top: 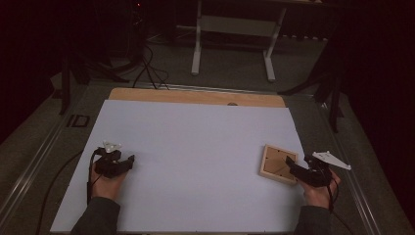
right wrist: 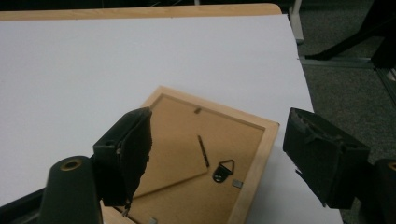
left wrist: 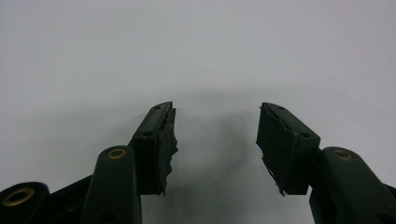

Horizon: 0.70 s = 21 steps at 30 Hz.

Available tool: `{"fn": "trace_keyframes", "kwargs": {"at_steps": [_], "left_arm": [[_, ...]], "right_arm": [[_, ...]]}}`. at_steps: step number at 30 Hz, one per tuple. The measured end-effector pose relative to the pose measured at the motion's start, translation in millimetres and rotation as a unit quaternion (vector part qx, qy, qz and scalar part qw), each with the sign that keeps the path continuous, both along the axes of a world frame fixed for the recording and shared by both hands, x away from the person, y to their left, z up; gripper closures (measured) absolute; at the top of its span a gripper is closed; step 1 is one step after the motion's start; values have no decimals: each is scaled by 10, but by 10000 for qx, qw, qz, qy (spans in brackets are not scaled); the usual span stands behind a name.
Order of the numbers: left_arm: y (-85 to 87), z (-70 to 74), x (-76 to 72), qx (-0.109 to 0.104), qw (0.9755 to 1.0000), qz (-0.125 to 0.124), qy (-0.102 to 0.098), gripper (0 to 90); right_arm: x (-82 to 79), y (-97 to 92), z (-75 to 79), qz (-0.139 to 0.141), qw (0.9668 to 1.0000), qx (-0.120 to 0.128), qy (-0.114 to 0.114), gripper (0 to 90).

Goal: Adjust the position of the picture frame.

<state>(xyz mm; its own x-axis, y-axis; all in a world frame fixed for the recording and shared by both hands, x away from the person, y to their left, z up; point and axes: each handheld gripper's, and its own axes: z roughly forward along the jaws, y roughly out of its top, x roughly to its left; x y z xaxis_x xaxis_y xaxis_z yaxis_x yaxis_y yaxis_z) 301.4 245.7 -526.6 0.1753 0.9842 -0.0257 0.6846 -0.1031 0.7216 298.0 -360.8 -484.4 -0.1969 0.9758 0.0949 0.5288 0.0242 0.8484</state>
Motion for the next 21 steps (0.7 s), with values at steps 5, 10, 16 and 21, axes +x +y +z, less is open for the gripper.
{"fn": "trace_keyframes", "kwargs": {"at_steps": [5, 10, 16, 21], "left_arm": [[8, 79, -70, 49, 9996, -51, -256, 466], [38, 130, -123, -162, 9991, -50, -398, 461], [51, 182, -197, -317, 9982, -8, -503, 460], [62, 184, -200, -334, 9981, 8, -510, 458]], "right_arm": [[-6, -22, 1, -27, 10000, -15, 4, 266], [0, -22, -10, 28, 10000, -52, 31, 312], [22, -35, -60, 65, 9998, -57, 194, 377], [40, -85, -112, -54, 9994, 14, 346, 453]]}}
